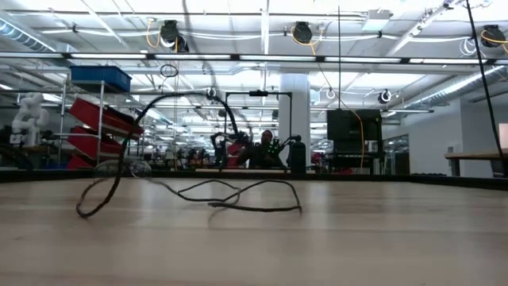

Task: Coil cords
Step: Coil the black wire onto the spool

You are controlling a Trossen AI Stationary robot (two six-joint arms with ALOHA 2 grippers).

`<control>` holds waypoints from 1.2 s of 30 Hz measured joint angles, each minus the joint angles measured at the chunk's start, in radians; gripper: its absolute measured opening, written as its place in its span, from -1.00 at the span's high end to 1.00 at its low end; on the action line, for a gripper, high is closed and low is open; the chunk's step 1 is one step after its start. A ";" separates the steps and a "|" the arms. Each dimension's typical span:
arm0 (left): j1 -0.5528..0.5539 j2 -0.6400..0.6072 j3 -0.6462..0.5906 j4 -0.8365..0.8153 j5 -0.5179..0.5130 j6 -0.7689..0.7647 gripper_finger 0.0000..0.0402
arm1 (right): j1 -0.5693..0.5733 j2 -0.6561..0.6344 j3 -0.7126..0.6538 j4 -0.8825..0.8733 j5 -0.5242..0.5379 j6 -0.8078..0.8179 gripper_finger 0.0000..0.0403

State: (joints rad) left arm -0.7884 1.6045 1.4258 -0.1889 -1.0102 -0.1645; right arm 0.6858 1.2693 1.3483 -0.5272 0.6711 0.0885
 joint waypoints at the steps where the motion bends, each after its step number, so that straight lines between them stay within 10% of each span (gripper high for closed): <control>1: 0.008 -0.006 0.000 0.023 -0.001 0.017 0.99 | -0.011 0.009 0.000 0.003 0.001 0.000 1.00; 20: 0.071 -0.030 0.000 0.378 0.070 0.144 0.99 | -0.161 0.229 0.000 0.244 0.015 -0.101 1.00; 36: 0.058 -0.020 0.000 0.369 0.006 0.095 0.99 | -0.173 0.251 0.000 0.263 0.116 -0.048 1.00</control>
State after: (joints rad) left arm -0.7300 1.5844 1.4258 0.1802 -1.0038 -0.0700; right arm 0.5128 1.5208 1.3487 -0.2640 0.7869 0.0402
